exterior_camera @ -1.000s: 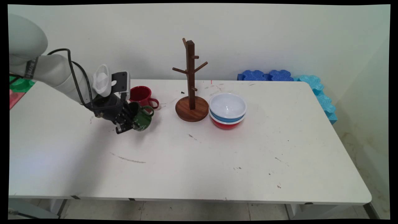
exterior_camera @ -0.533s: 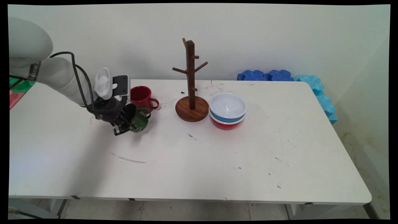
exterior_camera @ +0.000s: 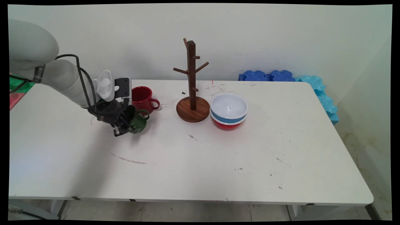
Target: Place the picked object on the table
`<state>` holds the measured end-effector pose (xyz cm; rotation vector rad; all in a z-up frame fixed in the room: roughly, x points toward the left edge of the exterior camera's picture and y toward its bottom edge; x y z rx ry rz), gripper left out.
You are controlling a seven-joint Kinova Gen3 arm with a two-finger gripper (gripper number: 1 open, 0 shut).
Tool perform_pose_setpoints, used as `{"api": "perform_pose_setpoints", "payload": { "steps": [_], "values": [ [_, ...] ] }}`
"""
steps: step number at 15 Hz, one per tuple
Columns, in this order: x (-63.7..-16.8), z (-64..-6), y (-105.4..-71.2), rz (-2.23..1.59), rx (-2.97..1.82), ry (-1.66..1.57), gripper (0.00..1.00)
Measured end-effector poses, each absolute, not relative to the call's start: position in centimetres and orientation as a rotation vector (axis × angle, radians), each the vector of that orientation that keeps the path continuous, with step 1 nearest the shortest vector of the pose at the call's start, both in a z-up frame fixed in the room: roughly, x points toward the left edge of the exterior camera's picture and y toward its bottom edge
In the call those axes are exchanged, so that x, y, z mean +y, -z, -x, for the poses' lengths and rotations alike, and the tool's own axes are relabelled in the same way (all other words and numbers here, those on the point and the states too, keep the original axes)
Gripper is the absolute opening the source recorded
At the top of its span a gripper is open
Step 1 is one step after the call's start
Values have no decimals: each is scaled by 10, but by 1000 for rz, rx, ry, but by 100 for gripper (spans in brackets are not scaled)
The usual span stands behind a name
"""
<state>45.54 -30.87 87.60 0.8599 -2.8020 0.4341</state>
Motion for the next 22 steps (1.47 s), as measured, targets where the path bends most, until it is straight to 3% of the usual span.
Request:
{"api": "perform_pose_setpoints", "payload": {
  "steps": [20, 21, 22],
  "values": [
    [-332, -458, -847, -896, -2837, -382, 0],
    [-333, -458, -846, -897, -2837, -379, 100],
    [-334, -458, -846, -897, -2836, -380, 100]
  ]
}}
